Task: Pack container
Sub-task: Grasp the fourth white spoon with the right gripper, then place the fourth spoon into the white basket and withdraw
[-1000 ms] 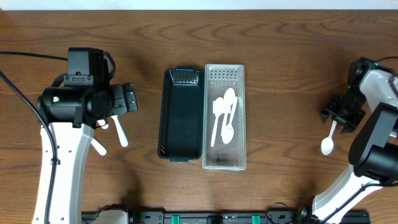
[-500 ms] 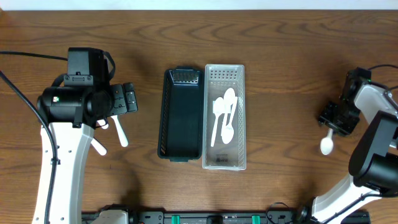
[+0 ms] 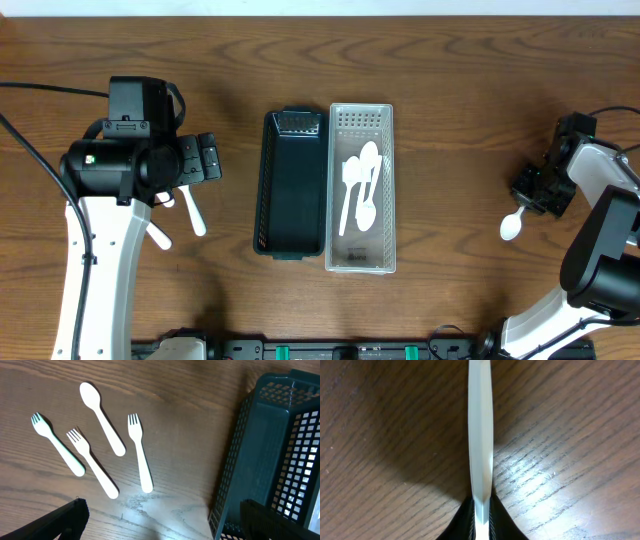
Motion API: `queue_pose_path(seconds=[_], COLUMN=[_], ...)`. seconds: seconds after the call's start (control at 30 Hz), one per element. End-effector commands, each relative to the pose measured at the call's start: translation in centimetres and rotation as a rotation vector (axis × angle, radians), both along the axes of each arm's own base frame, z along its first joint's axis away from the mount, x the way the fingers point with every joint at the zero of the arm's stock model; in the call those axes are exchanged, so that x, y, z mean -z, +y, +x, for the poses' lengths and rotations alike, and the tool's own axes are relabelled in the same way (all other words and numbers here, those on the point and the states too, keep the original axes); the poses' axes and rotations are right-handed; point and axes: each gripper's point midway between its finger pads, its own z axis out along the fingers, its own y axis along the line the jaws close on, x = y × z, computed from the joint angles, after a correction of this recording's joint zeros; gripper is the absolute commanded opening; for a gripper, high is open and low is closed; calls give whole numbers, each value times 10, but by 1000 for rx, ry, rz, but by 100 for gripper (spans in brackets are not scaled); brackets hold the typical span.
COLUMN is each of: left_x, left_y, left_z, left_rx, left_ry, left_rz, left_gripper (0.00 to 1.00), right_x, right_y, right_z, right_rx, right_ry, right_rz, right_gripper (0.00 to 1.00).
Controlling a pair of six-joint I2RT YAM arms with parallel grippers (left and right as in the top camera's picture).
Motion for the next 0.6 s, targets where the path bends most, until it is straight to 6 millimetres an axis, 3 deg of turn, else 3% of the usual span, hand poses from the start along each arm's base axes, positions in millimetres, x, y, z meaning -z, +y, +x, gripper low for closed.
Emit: queue_pose_path(seconds=[0.0,0.1,0.17,0.3,0.47,0.57], left_x=[-4,-4,-4,-4,-4,-4], left_y=[2,2,2,2,2,2], left_z=[1,1,1,1,1,1], left_rx=[-5,-5,-5,-5,-5,-5], left_ry=[-8,-8,-8,-8,-8,-8], left_rz=[6,6,6,5,5,5], left_gripper=[98,98,98,98,98,98], right_x=[44,23,-2,-84,-189,-220], right_y=[18,20,23,43,113,165], right_z=[-47,-28,-6,47,93,102], right_rx=[-11,-39,-70,-167,-319,-390], right_ry=[191,135,64,-160,-452,-539], right_rz=[58,36,9,-53,-66,-29], right_gripper=[2,1,1,1,2,2])
